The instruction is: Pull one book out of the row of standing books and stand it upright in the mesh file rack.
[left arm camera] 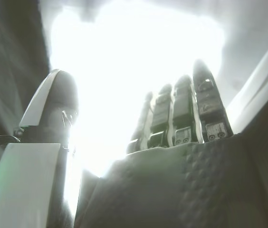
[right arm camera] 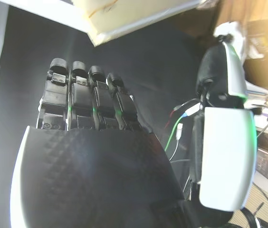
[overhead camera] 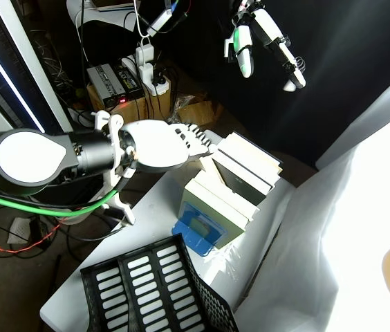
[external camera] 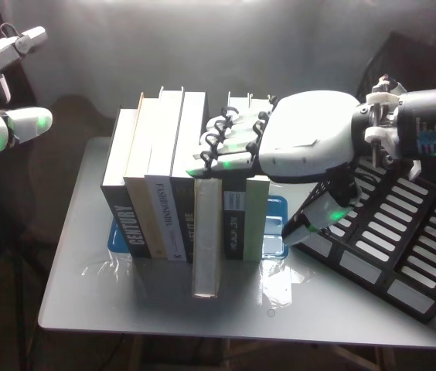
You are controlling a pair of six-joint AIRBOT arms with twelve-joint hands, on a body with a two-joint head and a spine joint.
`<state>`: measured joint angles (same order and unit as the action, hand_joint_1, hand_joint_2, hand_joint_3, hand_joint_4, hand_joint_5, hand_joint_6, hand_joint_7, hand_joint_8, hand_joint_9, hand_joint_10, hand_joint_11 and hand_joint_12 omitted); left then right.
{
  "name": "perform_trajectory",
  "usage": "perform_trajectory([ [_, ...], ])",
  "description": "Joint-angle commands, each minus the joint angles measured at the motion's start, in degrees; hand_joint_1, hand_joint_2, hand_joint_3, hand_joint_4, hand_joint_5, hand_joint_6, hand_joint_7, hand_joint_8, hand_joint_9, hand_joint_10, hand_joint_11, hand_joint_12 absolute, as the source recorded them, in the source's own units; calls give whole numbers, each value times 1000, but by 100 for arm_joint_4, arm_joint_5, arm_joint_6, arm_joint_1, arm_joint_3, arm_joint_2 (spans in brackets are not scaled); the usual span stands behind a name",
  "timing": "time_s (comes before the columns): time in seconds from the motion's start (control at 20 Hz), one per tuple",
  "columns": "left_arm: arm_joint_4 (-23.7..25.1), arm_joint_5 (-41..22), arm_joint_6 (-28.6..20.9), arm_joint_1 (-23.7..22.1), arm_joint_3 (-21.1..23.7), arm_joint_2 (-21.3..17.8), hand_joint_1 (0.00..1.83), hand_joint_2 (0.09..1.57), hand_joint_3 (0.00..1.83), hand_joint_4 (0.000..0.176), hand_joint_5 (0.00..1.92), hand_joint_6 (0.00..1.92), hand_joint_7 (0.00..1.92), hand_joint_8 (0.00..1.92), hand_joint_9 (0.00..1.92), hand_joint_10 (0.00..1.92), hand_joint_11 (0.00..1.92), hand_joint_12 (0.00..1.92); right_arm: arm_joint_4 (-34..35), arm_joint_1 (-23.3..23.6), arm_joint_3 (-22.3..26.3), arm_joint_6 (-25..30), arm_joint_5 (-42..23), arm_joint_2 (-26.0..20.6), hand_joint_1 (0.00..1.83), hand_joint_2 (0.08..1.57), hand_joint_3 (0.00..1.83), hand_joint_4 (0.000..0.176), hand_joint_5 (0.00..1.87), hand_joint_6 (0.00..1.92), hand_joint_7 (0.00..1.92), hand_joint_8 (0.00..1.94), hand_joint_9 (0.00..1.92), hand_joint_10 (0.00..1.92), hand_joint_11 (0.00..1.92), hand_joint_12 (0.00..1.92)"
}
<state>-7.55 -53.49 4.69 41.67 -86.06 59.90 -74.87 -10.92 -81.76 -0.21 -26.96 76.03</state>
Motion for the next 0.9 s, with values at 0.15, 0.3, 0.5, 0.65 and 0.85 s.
perform_trajectory([
  [0.15, -272, -659, -27, 24, -68, -66, 651, 1318, 10, 0, 73, 27, 0, 0, 0, 0, 0, 1921, -333, 259, 46, 126, -216, 35, 757, 997, 0, 4, 0, 0, 0, 0, 0, 0, 0, 0],
  [0.3, -331, -696, -27, 80, -63, -97, 525, 1362, 8, 9, 63, 10, 0, 0, 0, 0, 0, 1603, -776, 310, -78, 384, -130, 247, 761, 1014, 7, 10, 0, 0, 0, 0, 0, 0, 0, 0],
  [0.5, -403, -749, -27, 153, -51, -112, 626, 1381, 3, 0, 56, 18, 0, 0, 0, 0, 0, 14, -1449, 309, -172, 476, 82, 559, 753, 992, 0, 0, 0, 0, 0, 0, 0, 0, 0, 0],
  [0.65, -418, -767, -27, 174, -50, -116, 676, 1438, 28, 0, 46, 11, 0, 0, 0, 0, 0, 0, -1791, 305, -214, 519, 191, 743, 756, 973, 0, 0, 0, 0, 0, 0, 0, 0, 0, 0],
  [0.85, -518, -810, -27, 282, -46, -127, 648, 1502, 39, 0, 27, 2, 0, 0, 0, 0, 0, 0, -2199, 301, -249, 539, 309, 913, 808, 925, 0, 0, 0, 0, 0, 0, 0, 0, 0, 0],
])
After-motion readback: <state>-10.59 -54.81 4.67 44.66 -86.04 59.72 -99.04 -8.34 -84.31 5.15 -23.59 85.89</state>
